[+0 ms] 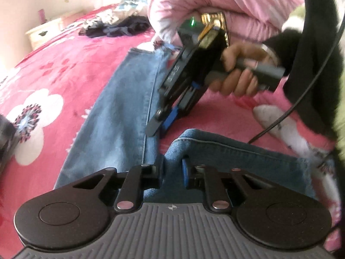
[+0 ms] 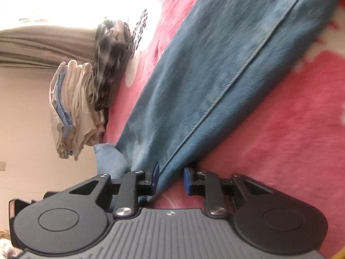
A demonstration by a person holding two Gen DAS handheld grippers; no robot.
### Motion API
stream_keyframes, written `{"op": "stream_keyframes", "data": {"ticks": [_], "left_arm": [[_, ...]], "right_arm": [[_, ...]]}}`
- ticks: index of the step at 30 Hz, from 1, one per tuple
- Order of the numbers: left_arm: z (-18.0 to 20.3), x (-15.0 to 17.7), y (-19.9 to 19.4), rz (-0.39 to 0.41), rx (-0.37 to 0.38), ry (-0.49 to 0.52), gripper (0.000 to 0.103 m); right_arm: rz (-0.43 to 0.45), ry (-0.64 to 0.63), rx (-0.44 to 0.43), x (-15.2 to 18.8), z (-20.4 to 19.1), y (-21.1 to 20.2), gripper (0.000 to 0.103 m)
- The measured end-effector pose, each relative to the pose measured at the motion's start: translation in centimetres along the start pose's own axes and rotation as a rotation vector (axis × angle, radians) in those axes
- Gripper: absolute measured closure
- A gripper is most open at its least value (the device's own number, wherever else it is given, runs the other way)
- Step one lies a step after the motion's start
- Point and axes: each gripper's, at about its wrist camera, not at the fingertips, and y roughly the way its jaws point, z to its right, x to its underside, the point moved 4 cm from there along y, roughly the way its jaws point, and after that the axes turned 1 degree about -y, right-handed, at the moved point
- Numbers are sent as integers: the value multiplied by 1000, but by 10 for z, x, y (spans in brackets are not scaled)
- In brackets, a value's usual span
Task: Fold clothes
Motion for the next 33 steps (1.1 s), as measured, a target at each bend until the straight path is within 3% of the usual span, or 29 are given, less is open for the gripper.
{"op": "stream_keyframes", "data": {"ticks": [4, 8, 16, 18, 21, 25, 28, 31, 33], "left_arm": [[4, -2, -23, 26, -15, -21, 88], [5, -2, -37, 39, -26, -46, 88], [-3, 0, -45, 56, -44, -92, 88], [-6, 1, -44, 55, -43, -97, 88], [-6, -1, -44, 55, -42, -90, 88], [-5, 1, -47, 61, -43, -92, 88], [-5, 1, -48, 55, -40, -93, 88], [-4, -1, -47, 49, -43, -89, 88], [-4, -1, -47, 48, -46, -87, 88]], "right_arm": [[-21, 18, -19, 1, -6, 16, 81], [-20, -13, 16, 4, -9, 23, 98], [-41, -51, 100, 16, -10, 8, 101], [-41, -83, 99, 16, -16, 6, 95], [-68, -43, 29, 15, -18, 5, 71], [-116, -32, -10, 22, -20, 25, 68], [-130, -56, -47, 23, -22, 39, 77], [-144, -79, -61, 25, -21, 46, 95], [-146, -118, -55, 27, -22, 47, 99]]}}
